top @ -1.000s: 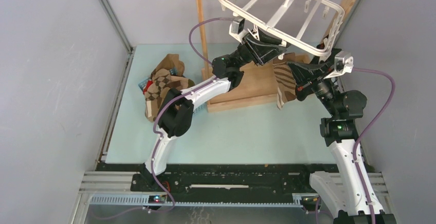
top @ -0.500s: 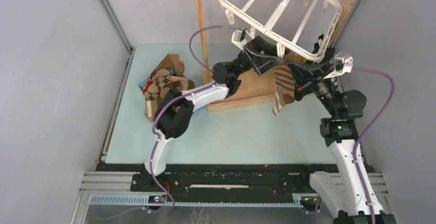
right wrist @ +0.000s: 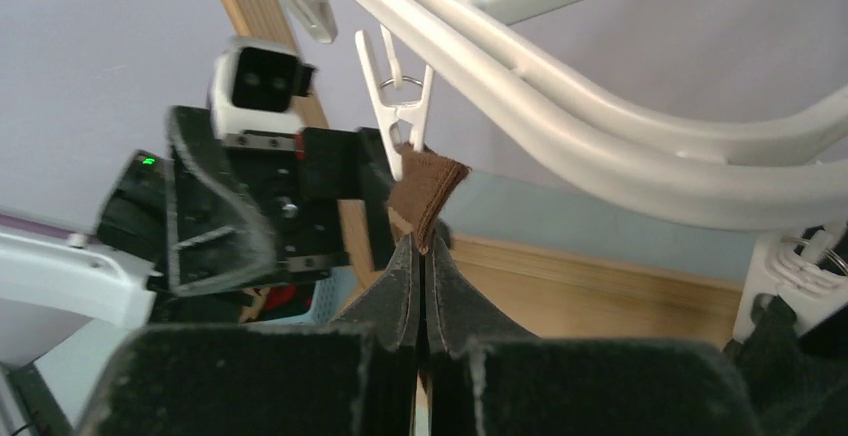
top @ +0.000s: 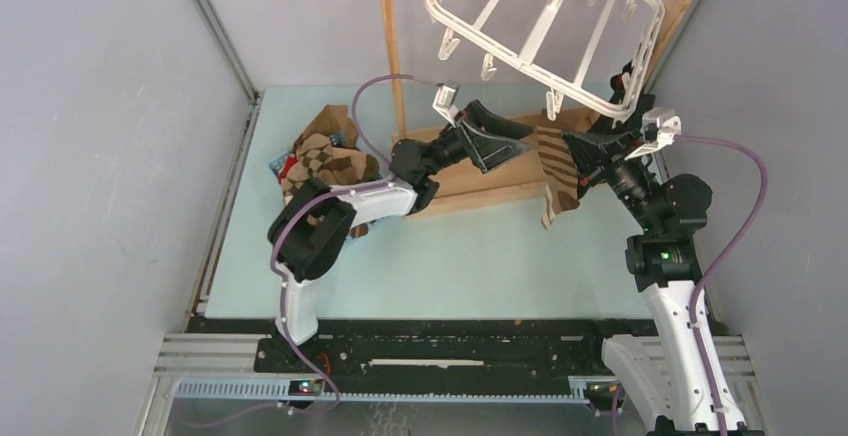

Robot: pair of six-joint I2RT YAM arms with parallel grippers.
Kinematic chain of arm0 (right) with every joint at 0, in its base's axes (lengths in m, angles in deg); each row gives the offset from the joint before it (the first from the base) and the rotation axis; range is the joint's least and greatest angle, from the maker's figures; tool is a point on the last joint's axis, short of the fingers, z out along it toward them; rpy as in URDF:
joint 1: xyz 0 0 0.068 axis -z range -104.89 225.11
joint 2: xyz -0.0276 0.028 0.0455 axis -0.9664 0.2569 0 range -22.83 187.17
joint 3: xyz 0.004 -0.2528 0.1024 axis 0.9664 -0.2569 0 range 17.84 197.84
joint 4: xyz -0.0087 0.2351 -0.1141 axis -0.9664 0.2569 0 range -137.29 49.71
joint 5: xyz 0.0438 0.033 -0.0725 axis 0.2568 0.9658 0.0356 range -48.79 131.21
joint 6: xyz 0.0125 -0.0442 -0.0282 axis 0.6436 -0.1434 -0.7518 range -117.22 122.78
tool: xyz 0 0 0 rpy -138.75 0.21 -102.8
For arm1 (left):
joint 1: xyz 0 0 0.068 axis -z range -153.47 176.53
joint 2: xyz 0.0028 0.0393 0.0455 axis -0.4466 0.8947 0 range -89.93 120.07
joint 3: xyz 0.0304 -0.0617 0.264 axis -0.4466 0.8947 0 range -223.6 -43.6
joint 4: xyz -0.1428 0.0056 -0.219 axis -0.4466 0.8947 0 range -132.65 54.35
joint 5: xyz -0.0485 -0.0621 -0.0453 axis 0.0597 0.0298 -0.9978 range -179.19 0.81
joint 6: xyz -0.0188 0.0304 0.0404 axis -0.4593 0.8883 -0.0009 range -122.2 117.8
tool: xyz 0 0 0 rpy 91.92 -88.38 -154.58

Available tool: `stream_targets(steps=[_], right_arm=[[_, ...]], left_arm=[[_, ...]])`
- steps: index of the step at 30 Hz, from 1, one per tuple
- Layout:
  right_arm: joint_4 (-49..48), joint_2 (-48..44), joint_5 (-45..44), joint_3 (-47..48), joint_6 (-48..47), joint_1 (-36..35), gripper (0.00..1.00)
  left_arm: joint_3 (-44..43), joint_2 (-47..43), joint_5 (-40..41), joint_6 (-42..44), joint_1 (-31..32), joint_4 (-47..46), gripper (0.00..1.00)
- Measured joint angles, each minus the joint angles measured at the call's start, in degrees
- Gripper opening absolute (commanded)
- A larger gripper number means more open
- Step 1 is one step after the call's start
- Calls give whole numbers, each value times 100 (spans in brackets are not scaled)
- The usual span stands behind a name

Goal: Clip the socks to the hanger
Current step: Rotate the hanger at the clothesline.

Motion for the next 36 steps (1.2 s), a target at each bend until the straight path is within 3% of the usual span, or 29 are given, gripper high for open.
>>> stream_targets(steps=[8, 14, 18, 22, 28, 36], right_arm=[[433, -59, -223, 92, -345, 431, 0], [634, 83, -278, 358, -645, 879, 1], [691, 184, -280, 481, -870, 1213, 1], [713, 332, -267, 553, -1069, 1515, 1], [684, 669, -212, 699, -1294, 1882, 1], [328, 1375, -116, 1016, -1445, 2041, 1]], left_arm=[[1746, -1469, -122, 717, -260, 103, 100], [2861, -2870, -131, 1746, -402, 1093, 100], [3080, -3880, -107, 2566, -461, 2391, 100], [3023, -4920, 157, 3705, -503, 4395, 100], [2522, -5615, 831, 4996, -531, 7007, 100], [2387, -6247, 1790, 5648, -588, 8712, 100]])
